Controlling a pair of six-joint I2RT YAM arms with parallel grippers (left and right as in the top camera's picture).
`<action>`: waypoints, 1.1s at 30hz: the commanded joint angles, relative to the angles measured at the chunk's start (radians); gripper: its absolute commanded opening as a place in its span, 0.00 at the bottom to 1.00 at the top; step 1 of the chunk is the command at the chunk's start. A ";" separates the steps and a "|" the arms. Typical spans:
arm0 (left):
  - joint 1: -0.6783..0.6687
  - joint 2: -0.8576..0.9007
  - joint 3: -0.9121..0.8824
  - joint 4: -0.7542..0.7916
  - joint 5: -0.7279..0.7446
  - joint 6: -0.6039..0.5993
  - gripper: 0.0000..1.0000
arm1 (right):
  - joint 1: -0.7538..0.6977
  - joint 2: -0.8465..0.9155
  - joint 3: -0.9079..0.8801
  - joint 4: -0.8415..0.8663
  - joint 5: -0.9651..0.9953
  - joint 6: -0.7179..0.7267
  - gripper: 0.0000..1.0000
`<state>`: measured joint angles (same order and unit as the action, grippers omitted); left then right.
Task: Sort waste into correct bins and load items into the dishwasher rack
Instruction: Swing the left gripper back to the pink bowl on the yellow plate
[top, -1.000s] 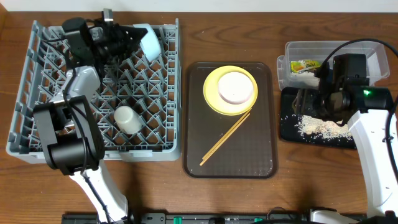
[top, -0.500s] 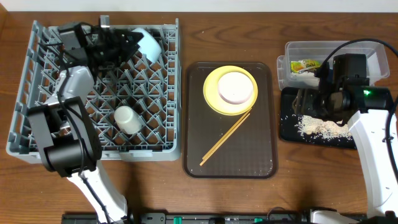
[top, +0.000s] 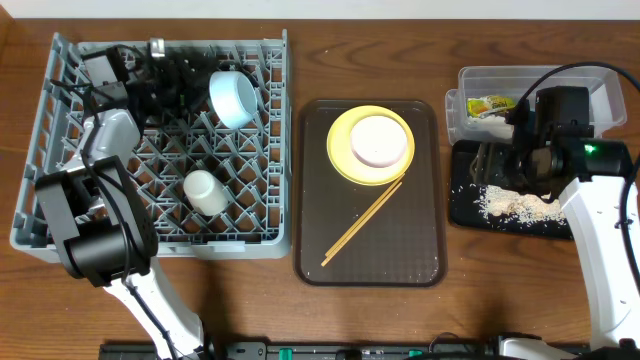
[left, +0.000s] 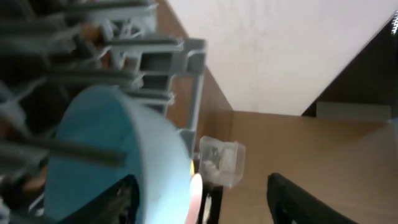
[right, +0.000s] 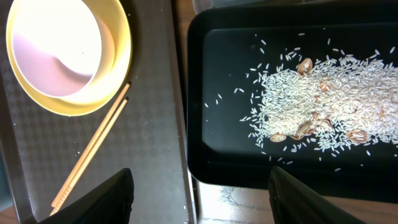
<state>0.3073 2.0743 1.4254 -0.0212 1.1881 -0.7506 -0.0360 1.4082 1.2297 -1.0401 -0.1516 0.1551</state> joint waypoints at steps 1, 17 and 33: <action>0.016 -0.004 -0.006 -0.093 -0.057 0.153 0.72 | -0.013 -0.008 0.014 -0.001 0.005 -0.003 0.68; 0.003 -0.337 -0.006 -0.389 -0.446 0.441 0.86 | -0.013 -0.008 0.014 0.000 0.006 -0.003 0.68; -0.529 -0.439 -0.006 -0.642 -1.019 0.601 0.89 | -0.013 -0.008 0.014 0.000 0.006 -0.003 0.70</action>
<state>-0.1276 1.6417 1.4197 -0.6605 0.3420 -0.1940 -0.0360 1.4082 1.2297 -1.0397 -0.1516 0.1551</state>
